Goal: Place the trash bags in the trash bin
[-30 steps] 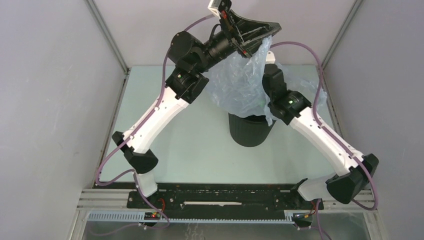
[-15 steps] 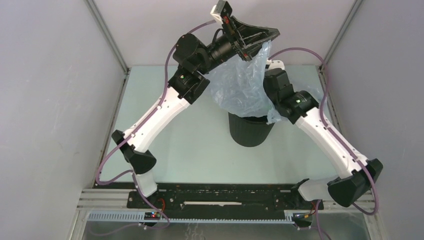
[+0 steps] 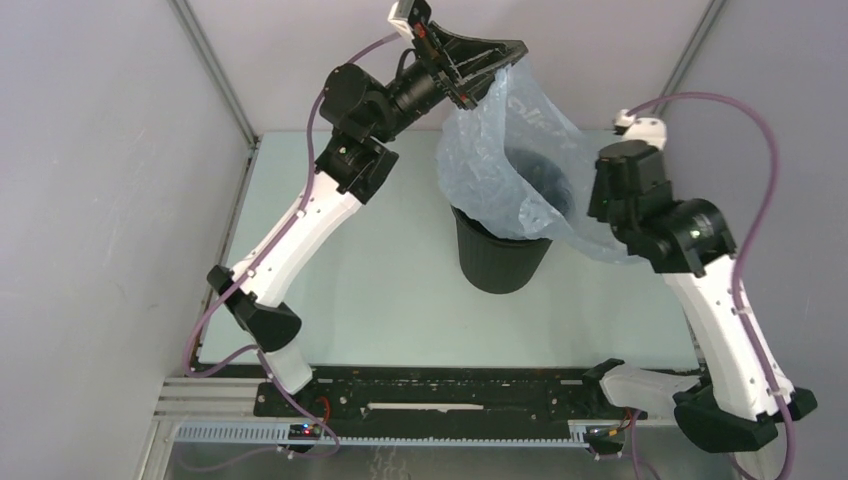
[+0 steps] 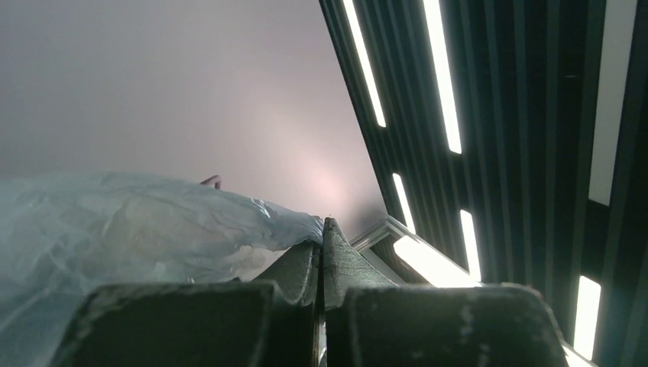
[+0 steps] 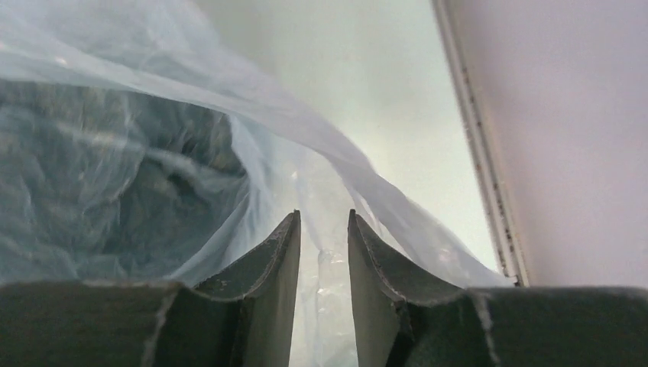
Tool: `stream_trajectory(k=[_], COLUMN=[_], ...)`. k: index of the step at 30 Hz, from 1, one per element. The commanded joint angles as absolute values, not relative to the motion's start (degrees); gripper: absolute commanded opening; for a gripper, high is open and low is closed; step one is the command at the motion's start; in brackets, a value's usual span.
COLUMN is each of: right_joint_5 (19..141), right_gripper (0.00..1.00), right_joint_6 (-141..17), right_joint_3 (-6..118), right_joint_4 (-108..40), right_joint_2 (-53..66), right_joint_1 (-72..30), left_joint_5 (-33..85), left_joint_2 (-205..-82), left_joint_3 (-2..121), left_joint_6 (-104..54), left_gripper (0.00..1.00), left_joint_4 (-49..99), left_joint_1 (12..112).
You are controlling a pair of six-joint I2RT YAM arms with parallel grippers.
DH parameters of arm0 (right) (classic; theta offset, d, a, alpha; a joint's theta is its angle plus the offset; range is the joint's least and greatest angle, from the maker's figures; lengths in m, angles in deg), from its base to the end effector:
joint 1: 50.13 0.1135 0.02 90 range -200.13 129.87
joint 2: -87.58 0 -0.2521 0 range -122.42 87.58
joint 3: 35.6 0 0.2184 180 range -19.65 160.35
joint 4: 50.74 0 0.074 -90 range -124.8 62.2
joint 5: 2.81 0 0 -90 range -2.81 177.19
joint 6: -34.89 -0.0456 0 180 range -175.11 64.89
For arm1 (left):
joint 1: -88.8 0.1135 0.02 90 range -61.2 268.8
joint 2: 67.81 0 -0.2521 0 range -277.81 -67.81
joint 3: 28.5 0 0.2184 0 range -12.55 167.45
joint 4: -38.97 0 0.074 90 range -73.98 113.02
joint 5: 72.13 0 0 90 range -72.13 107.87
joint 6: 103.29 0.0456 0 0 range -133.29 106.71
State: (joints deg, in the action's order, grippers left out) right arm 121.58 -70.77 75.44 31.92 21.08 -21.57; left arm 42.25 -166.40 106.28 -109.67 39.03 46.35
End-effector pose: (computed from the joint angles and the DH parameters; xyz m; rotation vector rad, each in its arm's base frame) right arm 0.1554 0.0553 0.4290 0.0778 2.1113 -0.2165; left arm 0.2286 -0.2347 0.5600 -0.0900 1.3274 -2.3537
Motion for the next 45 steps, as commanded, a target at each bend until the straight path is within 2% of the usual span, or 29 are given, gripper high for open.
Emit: stream_trajectory(k=[1, 4, 8, 10, 12, 17, 19, 22, 24, 26, 27, 32, 35, 40, 45], right_joint_5=[127.0, 128.2, 124.0, 119.8, 110.3, 88.8, 83.5, 79.0, 77.2, 76.2, 76.2, 77.3, 77.8, 86.1, 88.1], right_gripper=[0.38, 0.38, 0.4, 0.41, 0.47, 0.65, 0.73, 0.77, 0.83, 0.94, 0.97, 0.97, 0.97, 1.0, 1.0], right_joint_6=[-68.2, -66.7, -66.4, -66.6, -66.7, -72.9, -76.7, -81.5, -83.3, -84.2, -84.1, -82.0, -81.9, -79.8, -79.1], right_joint_3=[83.2, 89.1, 97.8, 101.8, 102.8, 88.7, 82.9, 75.9, 72.4, 70.1, 69.7, 70.2, 68.0, 61.2, 59.9], right_joint_4=[36.5, 39.2, 41.5, 42.0, 39.3, 23.8, 17.5, 8.8, 3.2, -1.2, -2.1, -4.0, -10.3, -17.9, -16.6], right_joint_2=[21.6, 20.9, 19.9, 19.5, 20.5, 27.6, 29.0, 29.2, 28.9, 27.9, 26.8, 20.7, 19.9, 18.2, 13.4], right_joint_1=[-24.7, -25.0, -25.0, -25.0, -25.0, -24.9, -24.9, -24.9, -24.9, -24.9, -24.9, -25.0, -25.0, -22.5, -21.5], left_joint_5=[43.8, 43.5, 42.9, 42.9, 42.9, 42.2, 41.9, 42.2, 42.3, 42.6, 42.8, 43.2, 43.5, 43.3, 43.7], left_joint_2=[-166.6, -166.8, -168.4, -171.0, -174.2, -180.0, -180.3, -180.0, -179.5, -178.9, -178.7, -177.5, -177.1, -177.1, -176.9], left_joint_3=[112.3, 112.4, 114.2, 117.3, 121.4, 129.5, 129.4, 128.6, 127.5, 126.0, 125.5, 123.1, 121.8, 121.2, 120.2], left_joint_6=[-111.5, -112.3, -113.9, -115.0, -116.3, -119.3, -119.5, -119.4, -119.0, -118.7, -118.5, -117.8, -117.4, -117.4, -117.4], left_gripper=[0.0, 0.0, 0.0, 0.0, 0.0, 0.0, 0.0, 0.0, 0.0, 0.0, 0.0, 0.0, 0.0, 0.0, 0.0], left_joint_4=[41.2, 41.6, 42.5, 42.4, 42.4, 42.2, 42.3, 42.3, 42.2, 42.2, 42.2, 41.9, 41.9, 41.9, 42.0], left_joint_1=[46.2, 46.0, 44.1, 42.4, 41.0, 39.4, 38.9, 38.6, 38.6, 38.6, 38.6, 38.6, 38.6, 38.3, 38.1])
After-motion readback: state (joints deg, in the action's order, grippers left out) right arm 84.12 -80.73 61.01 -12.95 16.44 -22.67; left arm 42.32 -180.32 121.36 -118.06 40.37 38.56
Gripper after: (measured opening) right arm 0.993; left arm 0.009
